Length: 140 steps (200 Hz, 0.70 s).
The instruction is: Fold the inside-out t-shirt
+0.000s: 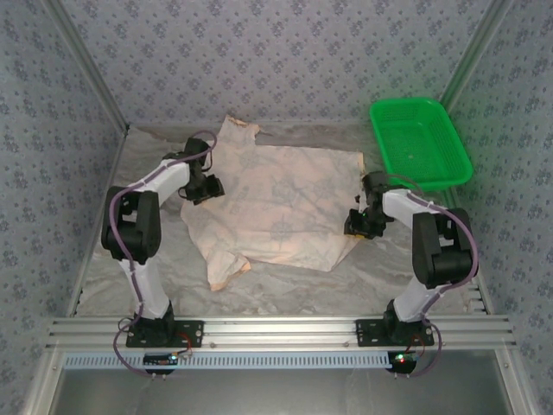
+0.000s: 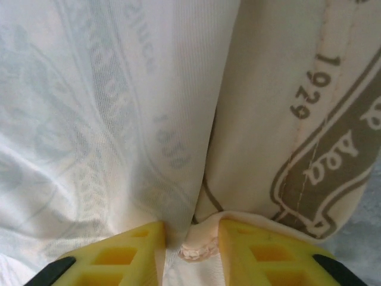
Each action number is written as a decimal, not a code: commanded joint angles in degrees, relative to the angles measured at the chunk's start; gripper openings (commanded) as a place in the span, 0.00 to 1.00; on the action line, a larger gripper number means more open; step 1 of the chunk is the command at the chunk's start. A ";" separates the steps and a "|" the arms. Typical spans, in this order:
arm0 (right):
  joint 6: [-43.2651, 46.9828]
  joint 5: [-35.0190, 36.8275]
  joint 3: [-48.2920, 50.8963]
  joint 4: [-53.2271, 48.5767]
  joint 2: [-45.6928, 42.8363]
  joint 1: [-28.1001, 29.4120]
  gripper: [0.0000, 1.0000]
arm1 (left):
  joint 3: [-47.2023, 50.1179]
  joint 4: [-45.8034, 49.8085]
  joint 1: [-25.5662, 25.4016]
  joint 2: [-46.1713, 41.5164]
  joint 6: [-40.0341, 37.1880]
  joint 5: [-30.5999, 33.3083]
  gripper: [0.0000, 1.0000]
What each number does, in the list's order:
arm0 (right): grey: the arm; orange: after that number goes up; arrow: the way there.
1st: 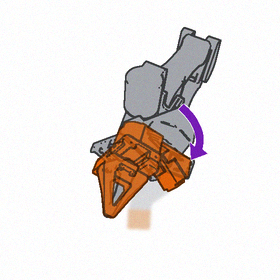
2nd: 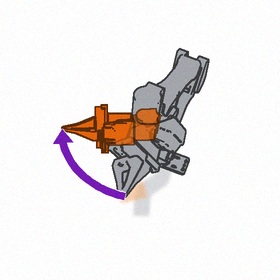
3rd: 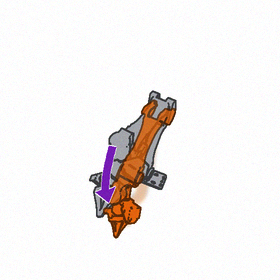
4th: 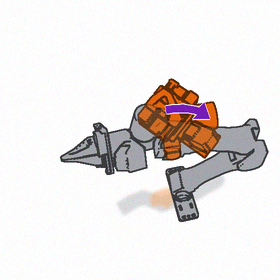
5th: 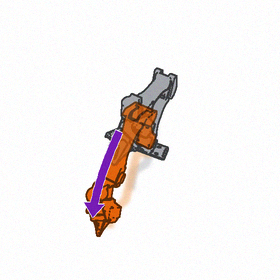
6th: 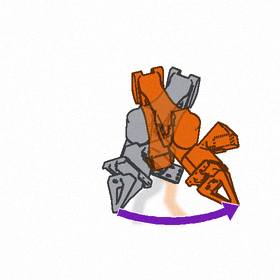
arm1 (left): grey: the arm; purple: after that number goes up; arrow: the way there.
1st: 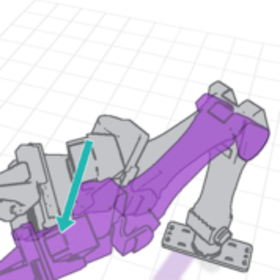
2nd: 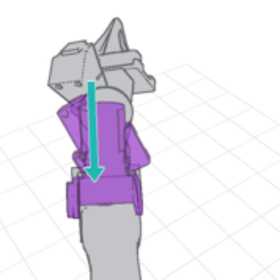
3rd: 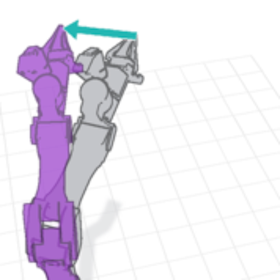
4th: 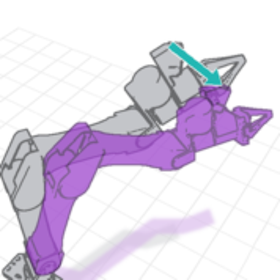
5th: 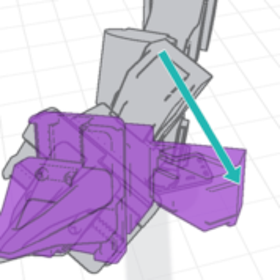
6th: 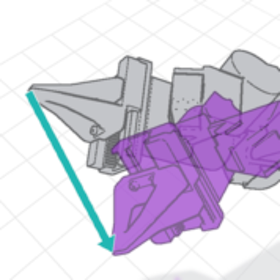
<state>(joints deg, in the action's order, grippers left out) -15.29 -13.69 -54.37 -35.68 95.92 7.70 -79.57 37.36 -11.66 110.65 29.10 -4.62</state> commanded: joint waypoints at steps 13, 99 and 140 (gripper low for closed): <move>-3.63 1.20 1.83 -6.36 0.35 8.12 0.20 | -6.81 2.30 2.37 7.42 -0.56 1.88 0.45; -18.27 -14.21 -7.50 5.44 0.98 45.12 0.42 | -51.96 18.80 -2.09 33.19 -15.70 4.51 0.50; -12.98 -6.05 -5.91 2.66 -5.74 35.89 0.55 | -46.99 18.54 -3.10 25.85 -13.72 5.46 0.62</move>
<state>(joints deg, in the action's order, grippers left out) -30.76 -25.41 -61.65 -30.52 94.28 50.57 -130.28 52.86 -14.81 143.15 15.92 -0.75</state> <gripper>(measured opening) 0.538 0.610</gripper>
